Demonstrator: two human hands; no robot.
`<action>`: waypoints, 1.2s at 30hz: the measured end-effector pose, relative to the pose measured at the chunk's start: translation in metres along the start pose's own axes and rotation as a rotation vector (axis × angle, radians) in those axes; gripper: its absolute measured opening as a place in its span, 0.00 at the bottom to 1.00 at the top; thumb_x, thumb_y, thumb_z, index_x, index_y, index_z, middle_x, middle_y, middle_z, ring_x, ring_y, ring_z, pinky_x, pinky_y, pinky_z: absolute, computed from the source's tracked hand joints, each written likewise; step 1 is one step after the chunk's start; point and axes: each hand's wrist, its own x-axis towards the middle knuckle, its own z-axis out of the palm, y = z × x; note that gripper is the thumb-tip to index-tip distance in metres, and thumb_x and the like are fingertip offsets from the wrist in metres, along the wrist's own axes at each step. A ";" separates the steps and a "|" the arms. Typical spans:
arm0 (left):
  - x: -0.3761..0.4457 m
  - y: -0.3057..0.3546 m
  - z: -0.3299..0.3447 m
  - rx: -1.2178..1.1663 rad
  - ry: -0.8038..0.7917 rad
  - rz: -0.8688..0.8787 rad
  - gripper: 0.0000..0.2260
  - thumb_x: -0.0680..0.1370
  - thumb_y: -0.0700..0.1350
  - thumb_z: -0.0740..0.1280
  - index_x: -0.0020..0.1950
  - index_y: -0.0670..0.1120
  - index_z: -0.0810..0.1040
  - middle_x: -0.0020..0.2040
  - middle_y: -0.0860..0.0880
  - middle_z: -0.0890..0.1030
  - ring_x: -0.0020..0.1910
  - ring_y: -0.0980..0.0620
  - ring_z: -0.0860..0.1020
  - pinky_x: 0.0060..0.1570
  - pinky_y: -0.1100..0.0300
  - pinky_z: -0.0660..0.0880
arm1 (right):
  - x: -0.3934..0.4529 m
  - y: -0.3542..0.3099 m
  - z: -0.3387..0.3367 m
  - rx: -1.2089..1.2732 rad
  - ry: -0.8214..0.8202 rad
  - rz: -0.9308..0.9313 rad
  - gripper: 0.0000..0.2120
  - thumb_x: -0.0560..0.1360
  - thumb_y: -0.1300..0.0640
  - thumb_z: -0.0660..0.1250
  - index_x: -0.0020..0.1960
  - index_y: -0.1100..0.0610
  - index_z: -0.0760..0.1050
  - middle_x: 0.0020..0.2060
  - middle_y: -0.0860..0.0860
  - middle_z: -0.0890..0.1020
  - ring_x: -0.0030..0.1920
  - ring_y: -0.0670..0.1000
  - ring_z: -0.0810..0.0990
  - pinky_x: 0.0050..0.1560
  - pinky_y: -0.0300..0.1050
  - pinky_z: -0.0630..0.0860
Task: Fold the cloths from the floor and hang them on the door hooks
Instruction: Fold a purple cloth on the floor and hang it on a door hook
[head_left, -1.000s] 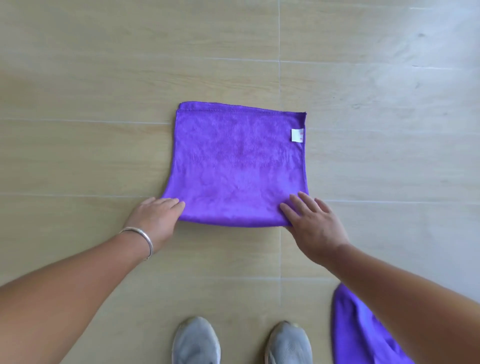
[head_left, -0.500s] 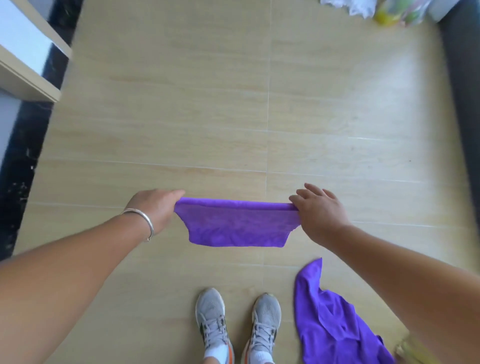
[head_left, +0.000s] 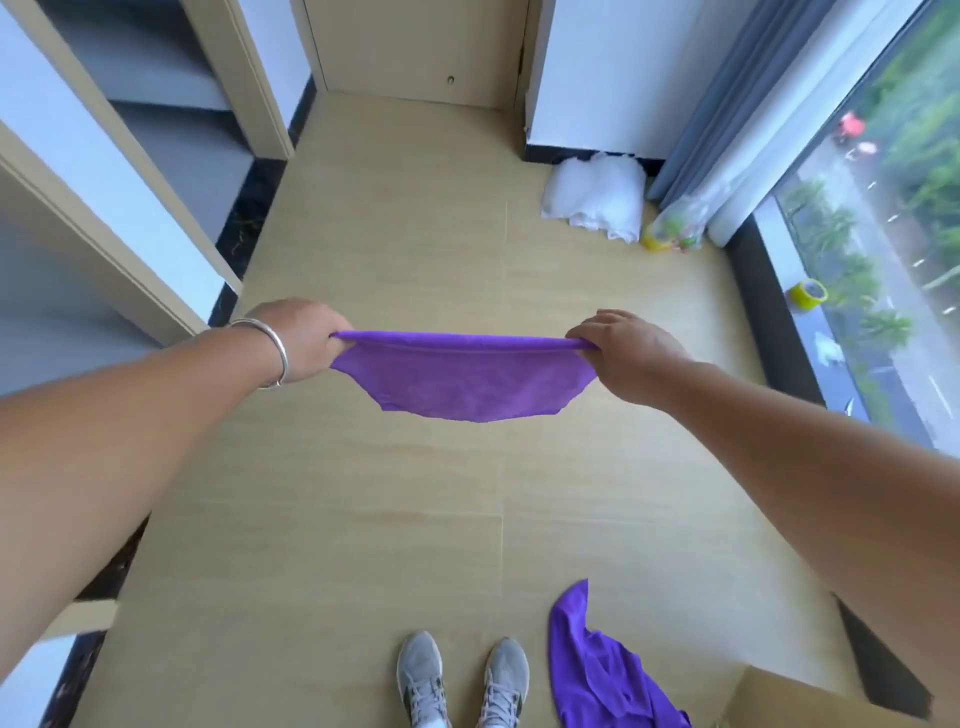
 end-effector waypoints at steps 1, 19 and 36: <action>-0.008 0.002 -0.024 -0.001 0.024 -0.002 0.13 0.79 0.49 0.57 0.37 0.46 0.72 0.34 0.48 0.78 0.34 0.45 0.76 0.33 0.57 0.68 | -0.002 -0.002 -0.026 -0.018 0.029 0.004 0.16 0.82 0.53 0.53 0.63 0.49 0.75 0.58 0.47 0.78 0.65 0.49 0.69 0.60 0.47 0.69; -0.154 0.065 -0.370 0.093 0.500 0.010 0.16 0.82 0.48 0.58 0.35 0.46 0.73 0.36 0.47 0.77 0.35 0.48 0.73 0.36 0.56 0.67 | -0.098 -0.039 -0.378 -0.116 0.333 0.116 0.16 0.82 0.49 0.51 0.64 0.50 0.73 0.49 0.51 0.76 0.49 0.54 0.74 0.50 0.47 0.71; -0.193 0.101 -0.427 0.395 0.826 -0.186 0.16 0.82 0.49 0.53 0.35 0.50 0.69 0.36 0.52 0.76 0.37 0.50 0.74 0.37 0.58 0.66 | -0.108 -0.018 -0.440 -0.157 0.505 -0.019 0.16 0.83 0.52 0.52 0.65 0.52 0.74 0.58 0.54 0.78 0.58 0.55 0.74 0.56 0.46 0.69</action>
